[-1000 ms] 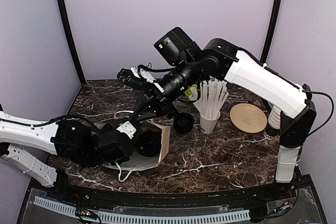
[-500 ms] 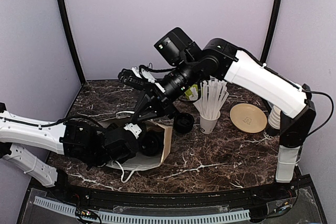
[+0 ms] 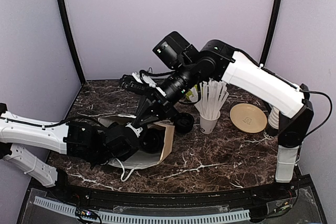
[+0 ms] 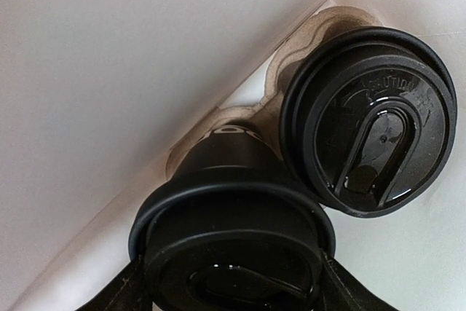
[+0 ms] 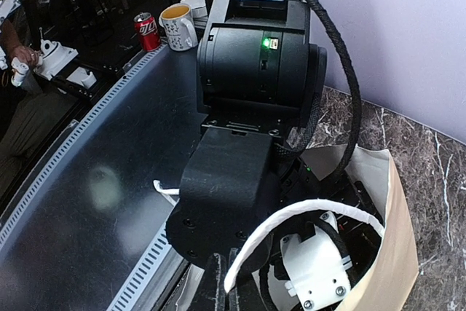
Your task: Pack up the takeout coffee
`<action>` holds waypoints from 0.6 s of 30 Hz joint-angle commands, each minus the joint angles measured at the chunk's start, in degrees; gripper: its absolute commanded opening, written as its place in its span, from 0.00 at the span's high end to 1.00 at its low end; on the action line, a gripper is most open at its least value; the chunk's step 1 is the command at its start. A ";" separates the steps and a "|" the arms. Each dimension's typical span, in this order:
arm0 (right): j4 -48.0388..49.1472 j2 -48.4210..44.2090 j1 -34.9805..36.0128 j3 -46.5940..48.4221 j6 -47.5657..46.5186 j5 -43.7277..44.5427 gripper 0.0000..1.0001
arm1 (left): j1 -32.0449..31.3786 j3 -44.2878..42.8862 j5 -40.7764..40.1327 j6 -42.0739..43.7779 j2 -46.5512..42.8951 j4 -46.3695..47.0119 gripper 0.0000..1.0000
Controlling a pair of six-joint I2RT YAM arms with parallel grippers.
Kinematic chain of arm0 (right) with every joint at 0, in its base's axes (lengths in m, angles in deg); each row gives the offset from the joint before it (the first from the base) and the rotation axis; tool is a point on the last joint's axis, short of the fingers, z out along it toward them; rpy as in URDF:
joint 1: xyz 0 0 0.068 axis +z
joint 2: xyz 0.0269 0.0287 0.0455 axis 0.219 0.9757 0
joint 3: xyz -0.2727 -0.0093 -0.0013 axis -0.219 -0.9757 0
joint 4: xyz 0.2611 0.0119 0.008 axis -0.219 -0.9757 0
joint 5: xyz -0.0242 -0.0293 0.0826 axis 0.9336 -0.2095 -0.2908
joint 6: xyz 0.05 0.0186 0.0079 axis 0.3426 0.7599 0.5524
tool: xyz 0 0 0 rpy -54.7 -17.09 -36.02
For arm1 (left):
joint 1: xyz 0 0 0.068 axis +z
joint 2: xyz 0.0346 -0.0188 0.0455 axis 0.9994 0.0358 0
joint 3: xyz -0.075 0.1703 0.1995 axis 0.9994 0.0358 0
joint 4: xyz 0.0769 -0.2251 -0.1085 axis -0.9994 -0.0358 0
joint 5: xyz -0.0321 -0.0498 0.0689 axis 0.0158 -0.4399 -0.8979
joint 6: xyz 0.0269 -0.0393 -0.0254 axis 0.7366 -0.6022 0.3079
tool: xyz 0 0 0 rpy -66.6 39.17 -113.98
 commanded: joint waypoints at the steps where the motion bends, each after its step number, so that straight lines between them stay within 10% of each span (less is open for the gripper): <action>1: -1.45 0.14 0.90 1.37 -1.37 -3.29 1.00 | 1.91 1.66 2.99 0.90 1.34 1.46 0.81; 18: -2.30 1.06 1.07 1.91 -1.77 -3.17 1.00 | 2.35 -5.05 3.62 -3.73 -0.63 -8.12 0.84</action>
